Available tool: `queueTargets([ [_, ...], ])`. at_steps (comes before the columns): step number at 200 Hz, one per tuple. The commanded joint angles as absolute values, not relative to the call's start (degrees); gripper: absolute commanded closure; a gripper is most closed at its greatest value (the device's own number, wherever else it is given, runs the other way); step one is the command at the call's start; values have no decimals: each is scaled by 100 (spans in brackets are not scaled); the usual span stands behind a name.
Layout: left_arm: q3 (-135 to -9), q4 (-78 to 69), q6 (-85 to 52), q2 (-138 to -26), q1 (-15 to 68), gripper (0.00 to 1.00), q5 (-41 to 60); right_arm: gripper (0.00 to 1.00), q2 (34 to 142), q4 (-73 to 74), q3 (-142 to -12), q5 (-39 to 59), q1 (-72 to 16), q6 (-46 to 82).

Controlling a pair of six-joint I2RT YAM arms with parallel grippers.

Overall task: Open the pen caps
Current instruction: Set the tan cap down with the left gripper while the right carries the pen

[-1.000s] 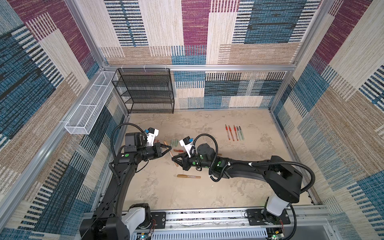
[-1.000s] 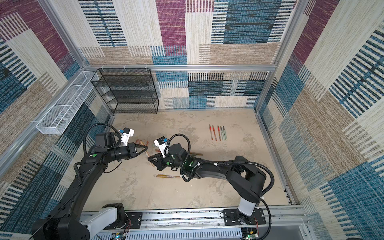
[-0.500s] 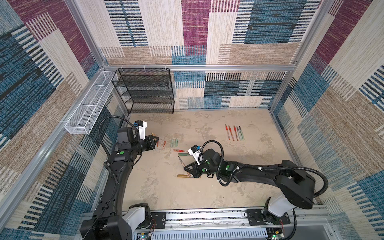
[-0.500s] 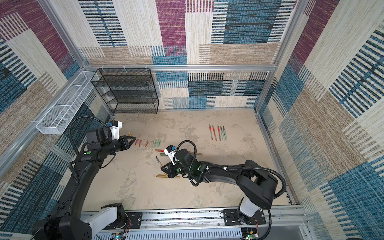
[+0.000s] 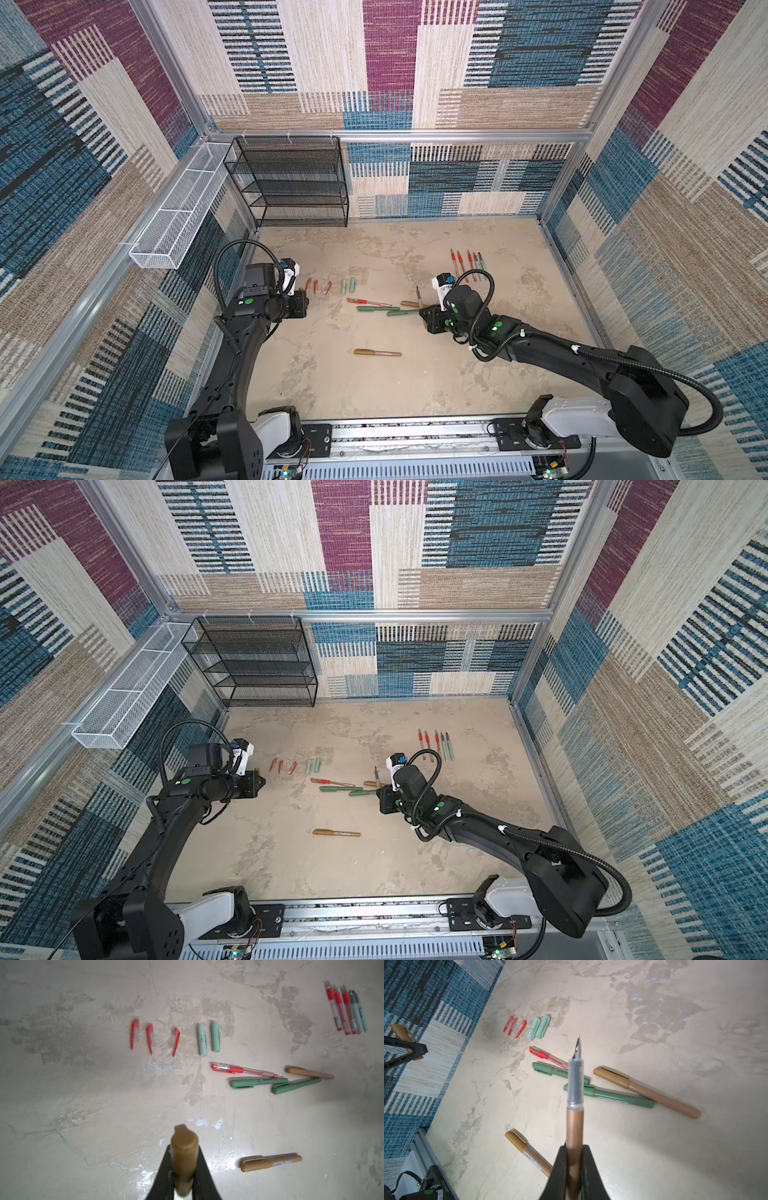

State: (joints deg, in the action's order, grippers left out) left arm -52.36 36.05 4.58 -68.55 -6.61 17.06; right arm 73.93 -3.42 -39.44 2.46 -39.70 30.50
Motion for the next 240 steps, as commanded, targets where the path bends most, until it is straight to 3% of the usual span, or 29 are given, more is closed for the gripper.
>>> queueTargets([
  [1, -5255, 3676, 826, -7180, -659, 100, 1462, 100, 7191, -760, -3866, 125, -3612, 2890],
  [100, -5327, 3556, 1034, -8532, -624, 100, 906, 100, 7343, -858, -3501, 899, -1998, 2184],
  [191, -5620, 3509, 944, -9383, -541, 100, 712, 100, 7846, -720, -3505, 965, -1451, 1827],
  [218, -5643, 3479, 897, -9577, -502, 98, 550, 100, 7976, -670, -3519, 906, -1369, 1759],
  [240, -5669, 3535, 848, -9638, -464, 89, 471, 100, 8100, -737, -3620, 940, -1349, 1767],
])
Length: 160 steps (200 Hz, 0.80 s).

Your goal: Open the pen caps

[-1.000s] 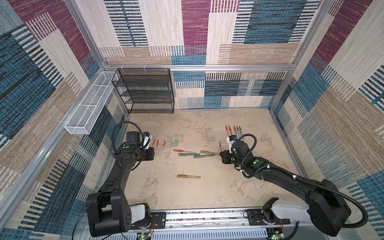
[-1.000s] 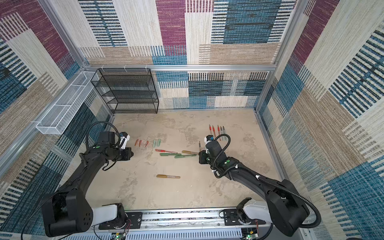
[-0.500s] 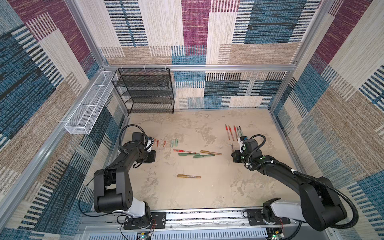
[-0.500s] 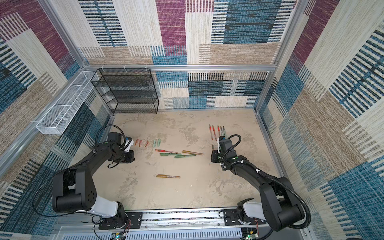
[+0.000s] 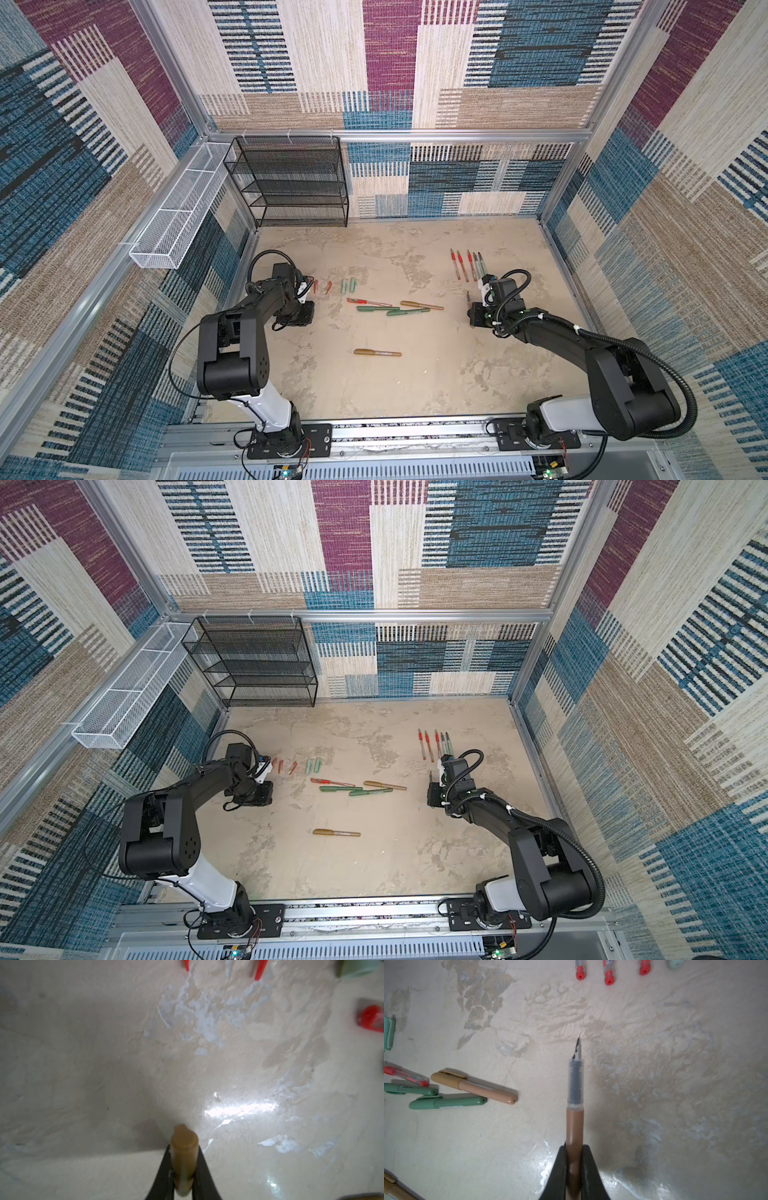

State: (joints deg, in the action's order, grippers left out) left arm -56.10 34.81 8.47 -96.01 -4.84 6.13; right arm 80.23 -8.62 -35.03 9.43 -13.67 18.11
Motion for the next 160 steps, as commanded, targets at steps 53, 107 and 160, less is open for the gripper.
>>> queueTargets([
  [53, -5593, 3490, 775, -9403, -457, 68, 429, 100, 8161, -852, -3744, 825, -1341, 1740],
  [107, -5431, 3441, 738, -8683, -448, 47, 497, 99, 8380, -880, -3850, 740, -1310, 1738],
  [160, -5057, 3207, 876, -7532, -448, 33, 846, 97, 8674, -890, -3988, 748, -1302, 1779],
])
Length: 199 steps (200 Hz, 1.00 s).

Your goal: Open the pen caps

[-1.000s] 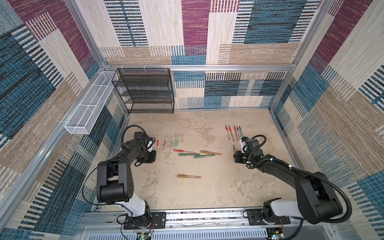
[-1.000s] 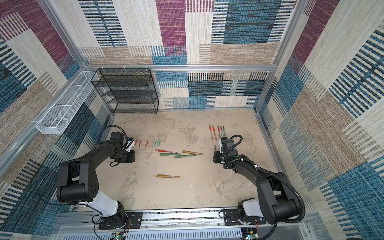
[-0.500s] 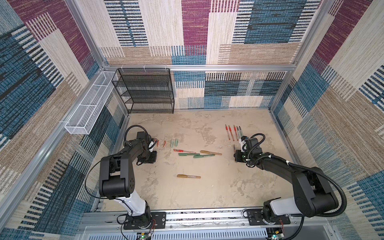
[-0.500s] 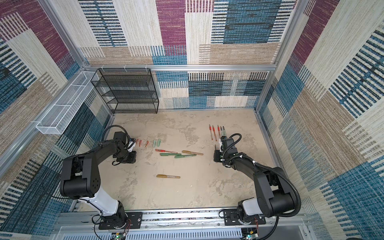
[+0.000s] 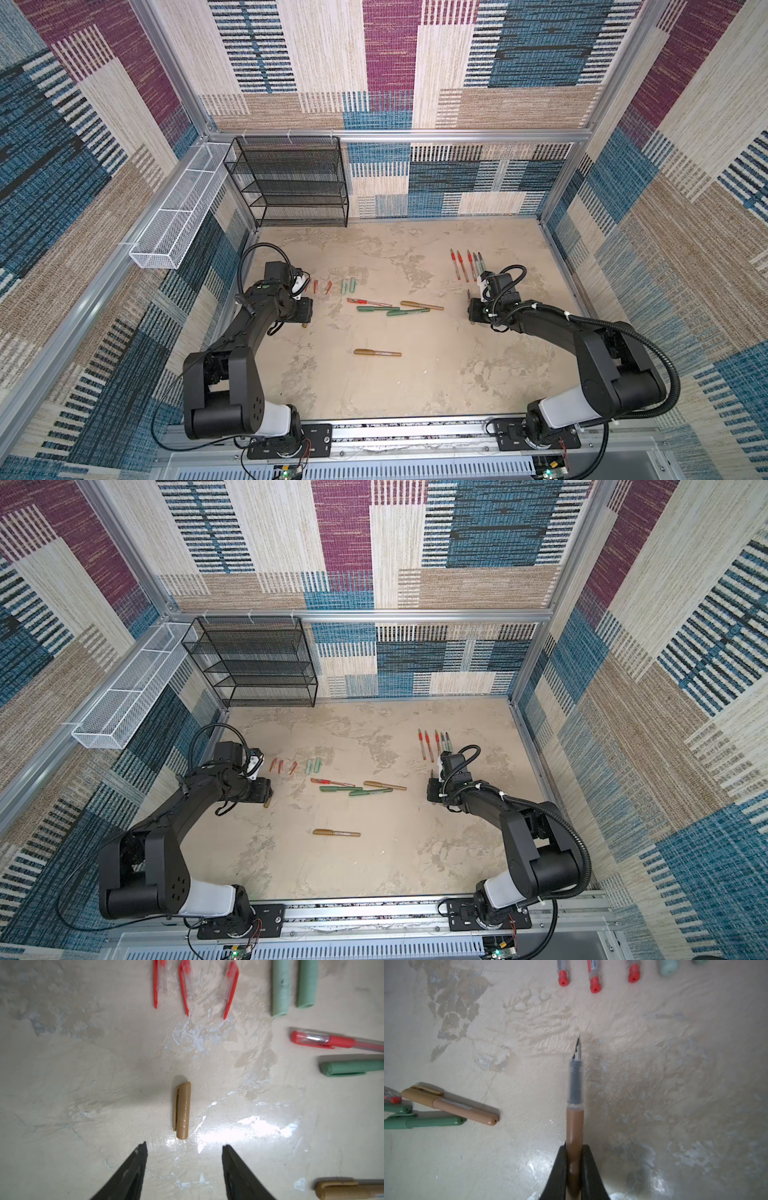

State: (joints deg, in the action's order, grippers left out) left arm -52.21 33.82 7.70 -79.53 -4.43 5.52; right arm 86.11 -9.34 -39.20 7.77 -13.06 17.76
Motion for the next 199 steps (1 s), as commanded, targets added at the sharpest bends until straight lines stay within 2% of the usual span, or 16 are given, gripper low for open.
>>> queueTargets([
  [1, -5047, 3199, 877, -7519, -448, 33, 854, 97, 8674, -889, -3989, 743, -1301, 1777],
  [67, -4264, 2599, 704, -5987, -499, 16, 1610, 90, 8879, -1116, -4167, 568, -1301, 1844],
  [132, -4437, 2648, 444, -5884, -536, 7, 1930, 79, 8951, -1323, -4256, 538, -1307, 1817],
  [199, -4380, 2568, 432, -5790, -536, 7, 1981, 70, 8588, -1498, -4496, 703, -1305, 1769],
])
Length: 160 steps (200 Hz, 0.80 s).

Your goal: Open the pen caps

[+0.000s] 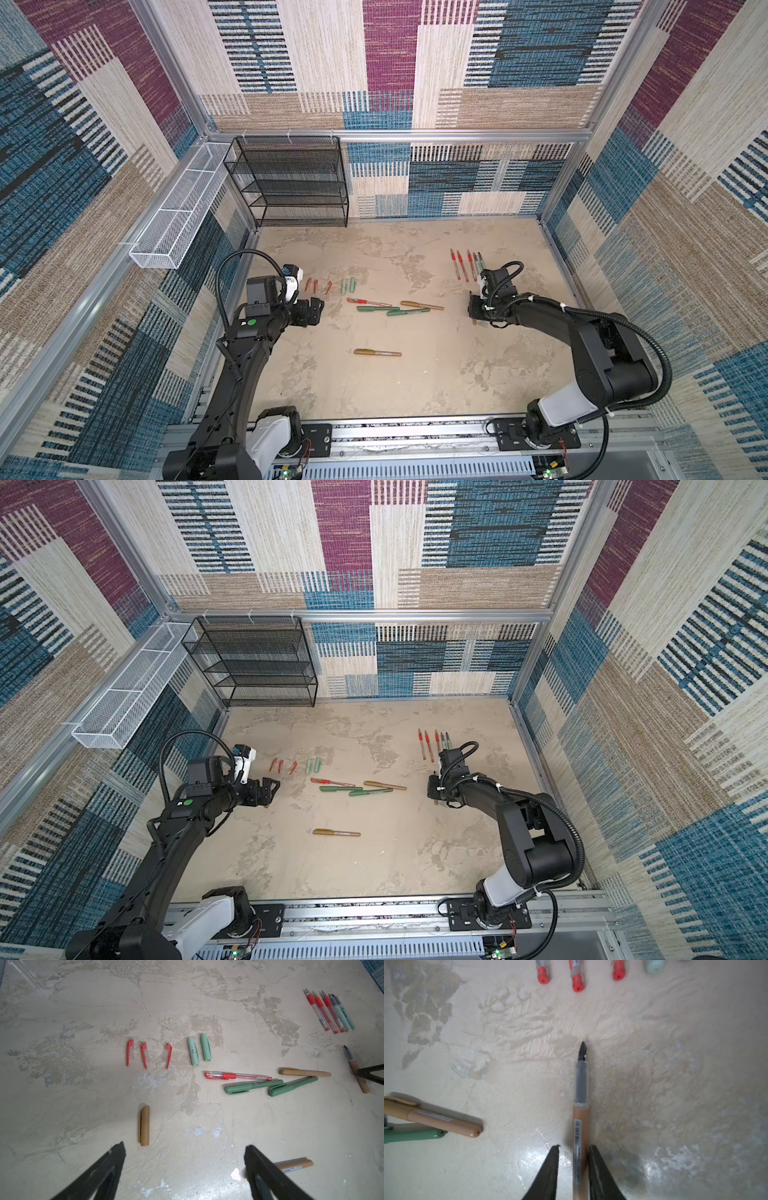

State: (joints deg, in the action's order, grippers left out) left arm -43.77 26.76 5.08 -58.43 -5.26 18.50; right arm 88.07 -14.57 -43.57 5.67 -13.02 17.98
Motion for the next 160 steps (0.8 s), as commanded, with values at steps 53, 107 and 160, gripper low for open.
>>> queueTargets([
  [53, -4388, 2570, 437, -5741, -544, 6, 2005, 62, 7840, -1839, -4750, 981, -1434, 1639],
  [107, -4422, 2575, 413, -5777, -571, 6, 2123, 46, 7687, -1897, -4974, 1259, -2785, 1027],
  [160, -4448, 2601, 369, -5770, -593, 6, 2202, 46, 8667, -2247, -5632, 1092, -4260, 148],
])
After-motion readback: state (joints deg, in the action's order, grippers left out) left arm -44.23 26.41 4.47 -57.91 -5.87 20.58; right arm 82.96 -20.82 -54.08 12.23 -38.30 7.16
